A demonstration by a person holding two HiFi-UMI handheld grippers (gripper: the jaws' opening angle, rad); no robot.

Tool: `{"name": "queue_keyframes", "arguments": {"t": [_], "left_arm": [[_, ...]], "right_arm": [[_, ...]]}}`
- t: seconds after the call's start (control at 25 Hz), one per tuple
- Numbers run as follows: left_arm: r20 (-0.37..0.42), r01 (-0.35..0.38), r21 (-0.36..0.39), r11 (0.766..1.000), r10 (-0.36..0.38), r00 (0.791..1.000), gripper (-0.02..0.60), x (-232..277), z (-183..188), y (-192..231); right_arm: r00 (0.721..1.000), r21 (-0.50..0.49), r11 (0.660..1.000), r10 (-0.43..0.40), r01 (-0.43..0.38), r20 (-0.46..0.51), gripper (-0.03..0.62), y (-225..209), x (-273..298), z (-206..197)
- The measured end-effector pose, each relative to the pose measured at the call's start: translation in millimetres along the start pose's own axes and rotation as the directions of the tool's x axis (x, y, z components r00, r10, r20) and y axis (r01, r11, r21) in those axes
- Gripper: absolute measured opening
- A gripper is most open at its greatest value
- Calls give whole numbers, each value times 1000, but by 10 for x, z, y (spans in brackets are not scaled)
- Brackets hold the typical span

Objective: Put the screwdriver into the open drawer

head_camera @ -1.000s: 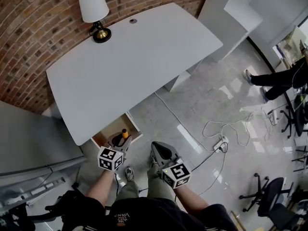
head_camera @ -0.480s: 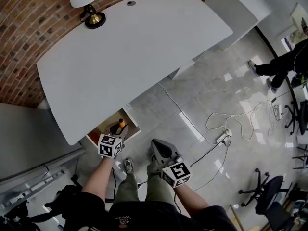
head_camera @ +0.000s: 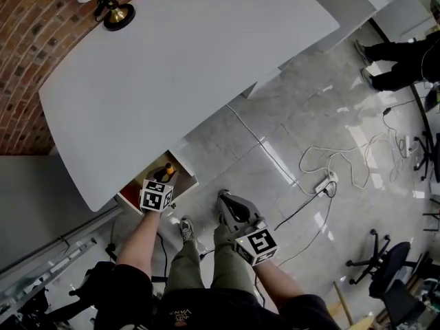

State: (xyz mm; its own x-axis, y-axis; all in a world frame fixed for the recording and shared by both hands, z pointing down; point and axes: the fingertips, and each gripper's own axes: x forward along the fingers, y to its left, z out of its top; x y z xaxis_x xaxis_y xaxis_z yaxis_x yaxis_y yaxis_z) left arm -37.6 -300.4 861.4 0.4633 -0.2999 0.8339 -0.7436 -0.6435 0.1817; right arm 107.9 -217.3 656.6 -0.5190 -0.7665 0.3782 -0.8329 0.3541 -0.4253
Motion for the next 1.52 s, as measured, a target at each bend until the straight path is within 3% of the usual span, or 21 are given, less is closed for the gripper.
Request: {"name": "queue_keyframes", "arguments": {"t": [0.2,0.52,0.72,0.96,1.52], "left_arm": [[-132,-28,53,998,34,991,123,245,-185,130],[-199,-19,100,995,39,979,123,541,-265,151],[-212,-15,87,996,33,977,123,655,-227,187],[-213,-13,136,991,42,976,123,752,-228,211],[-180,-24,103,994,43,983,133,582,-334,302]], "right_arm": [[1000,13,1000,-2,3,-20,-6,-173,5,-91],[999,39,999,-16,18,-34,-6,-459,-15,-197],[999,48,999,-15,17,-33,-6,-538,34,-240],[1000,57,998,-1,3,-29,-6,-519,123,-272],[999,57,998,22,-19,-43,-6,-317,234,-327]]}}
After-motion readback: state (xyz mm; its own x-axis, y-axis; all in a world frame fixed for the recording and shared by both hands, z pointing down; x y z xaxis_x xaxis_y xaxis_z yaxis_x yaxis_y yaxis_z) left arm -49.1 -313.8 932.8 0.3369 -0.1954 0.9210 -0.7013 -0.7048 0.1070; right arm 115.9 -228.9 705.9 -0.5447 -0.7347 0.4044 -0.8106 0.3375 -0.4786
